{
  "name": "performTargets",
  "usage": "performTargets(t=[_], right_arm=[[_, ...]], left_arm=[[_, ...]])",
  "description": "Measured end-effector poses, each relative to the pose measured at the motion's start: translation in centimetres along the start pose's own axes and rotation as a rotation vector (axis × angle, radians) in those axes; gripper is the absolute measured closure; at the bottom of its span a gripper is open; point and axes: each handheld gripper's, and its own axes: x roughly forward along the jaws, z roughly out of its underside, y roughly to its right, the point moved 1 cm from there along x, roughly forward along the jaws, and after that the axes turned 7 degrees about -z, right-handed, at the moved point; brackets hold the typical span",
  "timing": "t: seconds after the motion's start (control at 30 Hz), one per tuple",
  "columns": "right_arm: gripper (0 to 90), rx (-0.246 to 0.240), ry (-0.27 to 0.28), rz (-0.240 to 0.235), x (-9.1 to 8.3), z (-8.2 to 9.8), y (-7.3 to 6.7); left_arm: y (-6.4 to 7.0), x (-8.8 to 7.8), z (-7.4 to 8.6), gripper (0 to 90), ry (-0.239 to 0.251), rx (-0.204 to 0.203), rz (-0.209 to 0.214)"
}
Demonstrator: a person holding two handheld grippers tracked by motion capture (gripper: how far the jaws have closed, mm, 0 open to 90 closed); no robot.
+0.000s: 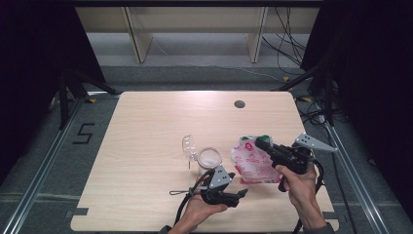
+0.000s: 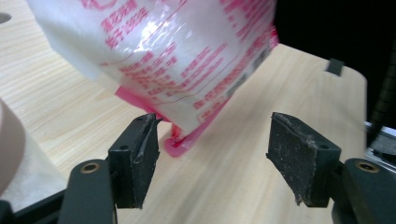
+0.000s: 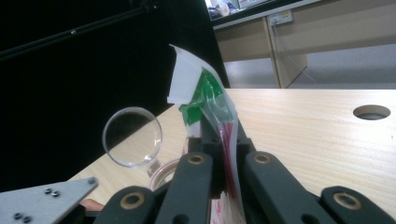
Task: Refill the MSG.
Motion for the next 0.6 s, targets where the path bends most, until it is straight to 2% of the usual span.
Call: performTargets(t=[0.03, 0.07, 0.13, 0.17, 0.23, 0.27, 0.37, 0.4, 0.43, 0.47, 0.5, 0.57, 0.6], right_arm=[[90.0, 0.007, 0.004, -0.001, -0.1, 0.1, -0.2], [90.0, -0.011, 0.003, -0.007, -0.3, 0.2, -0.1], [90.0, 0.008, 0.004, -0.015, -0.5, 0.4, -0.4], [90.0, -0.014, 0.008, -0.014, -0.5, 0.4, -0.4], [90.0, 0.0, 0.008, -0.024, -0.9, 0.6, -0.6], [90.0, -0.013, 0.012, -0.025, -1.0, 0.7, -0.5], [90.0, -0.01, 0.012, -0.021, -1.9, 0.9, -0.4], [90.0, -0.016, 0.012, -0.021, -2.2, 1.1, -0.3], [90.0, 0.019, 0.009, -0.021, -2.6, 1.2, -0.5], [90.0, -0.01, 0.015, -0.017, -2.9, 1.4, -0.1], [90.0, 0.022, 0.015, -0.016, -3.4, 1.5, -0.2], [90.0, 0.018, 0.016, -0.001, -4.2, 1.9, 0.2], [90.0, 0.025, 0.021, 0.008, -4.8, 2.1, 0.5]], left_arm=[[0.0, -0.2, -0.1, 32.7, 0.002, 0.008, 0.006], [0.1, -0.4, -0.1, 32.7, 0.008, 0.009, 0.01], [0.1, -0.9, 0.0, 32.7, 0.011, 0.02, 0.008], [0.1, -1.2, 0.1, 33.0, 0.007, 0.034, 0.009], [0.1, -1.4, 0.4, 33.0, 0.013, 0.038, 0.016], [0.0, -1.6, 0.6, 33.0, 0.001, 0.047, 0.015], [-0.2, -1.9, 1.0, 32.9, -0.003, 0.046, 0.001], [-0.3, -2.1, 1.0, 32.9, -0.005, 0.047, 0.01], [-0.4, -2.3, 1.1, 32.9, 0.002, 0.05, 0.002], [-0.4, -2.4, 1.1, 32.8, 0.008, 0.04, 0.003], [-0.6, -2.7, 1.1, 32.7, 0.002, 0.048, 0.006], [-0.9, -3.1, 1.4, 32.5, 0.01, 0.042, -0.003], [-1.1, -3.2, 1.5, 32.5, 0.001, 0.047, 0.006]])
